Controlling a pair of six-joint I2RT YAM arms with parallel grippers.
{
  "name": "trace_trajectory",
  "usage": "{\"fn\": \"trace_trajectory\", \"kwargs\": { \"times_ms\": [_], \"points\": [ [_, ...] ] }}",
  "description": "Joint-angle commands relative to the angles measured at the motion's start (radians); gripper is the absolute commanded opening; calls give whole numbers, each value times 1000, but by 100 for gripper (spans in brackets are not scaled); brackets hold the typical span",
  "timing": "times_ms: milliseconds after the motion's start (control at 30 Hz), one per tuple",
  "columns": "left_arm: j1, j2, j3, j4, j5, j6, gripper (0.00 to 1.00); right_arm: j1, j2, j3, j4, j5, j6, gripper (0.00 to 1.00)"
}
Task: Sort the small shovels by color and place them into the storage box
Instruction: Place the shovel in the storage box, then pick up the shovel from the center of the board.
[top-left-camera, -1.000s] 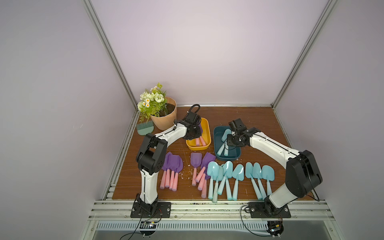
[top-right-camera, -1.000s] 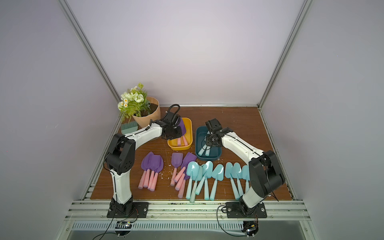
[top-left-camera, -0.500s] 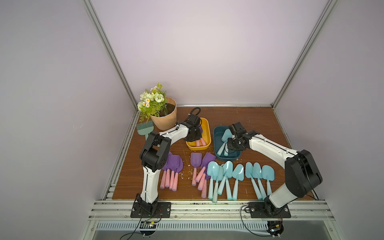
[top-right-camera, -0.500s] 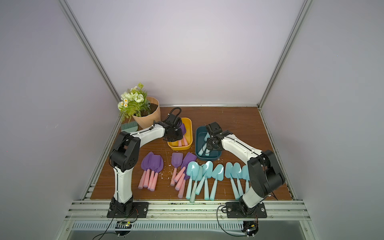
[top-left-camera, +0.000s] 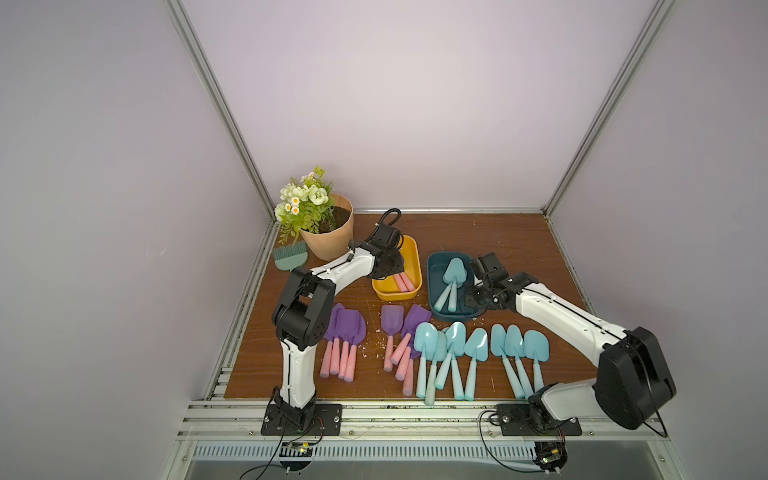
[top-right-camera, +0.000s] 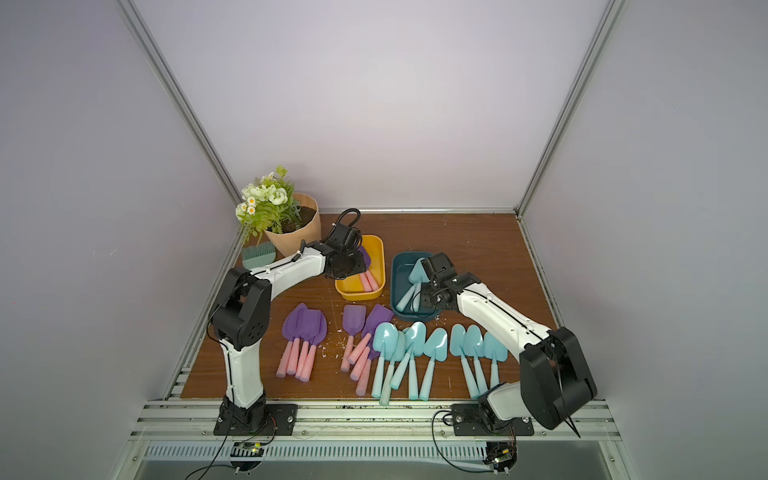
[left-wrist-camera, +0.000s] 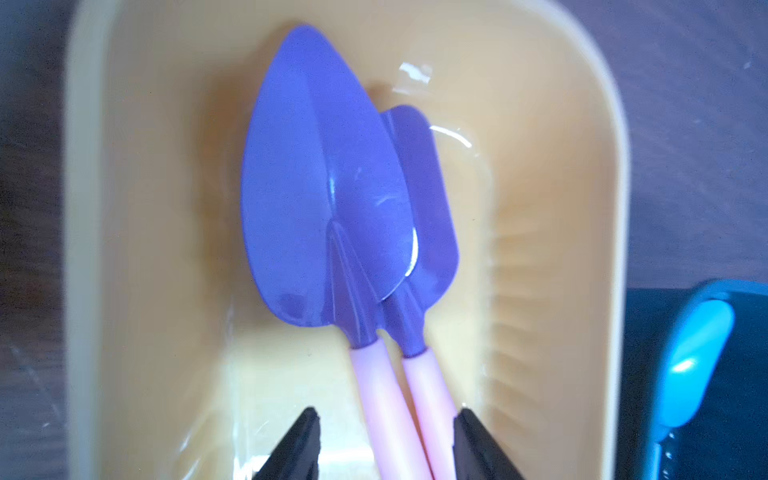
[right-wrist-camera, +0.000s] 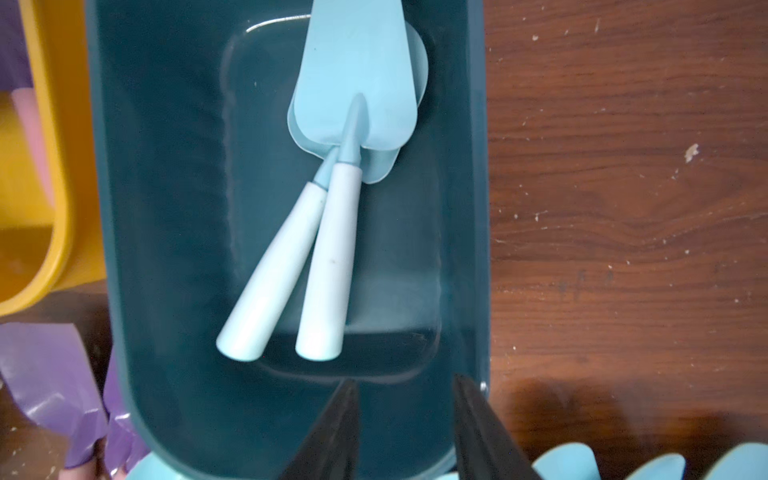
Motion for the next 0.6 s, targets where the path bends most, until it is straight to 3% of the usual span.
{"fn": "trace_trajectory", "kwargs": {
  "times_ms": [0, 200, 333, 567],
  "points": [
    [-47, -84, -36, 43, -93, 21, 56, 29, -87, -52, -62, -56, 47, 42],
    [-76, -208, -180, 143, -115, -28, 56, 219, -151, -111, -174, -65, 190, 43],
    [-76, -254, -232, 168, -113, -45, 56, 346, -164, -124, -270, -4, 323, 43],
    [-76, -259, -230, 155, -98, -33, 56, 397, -217, -265, -232, -75, 434, 44]
  ]
}}
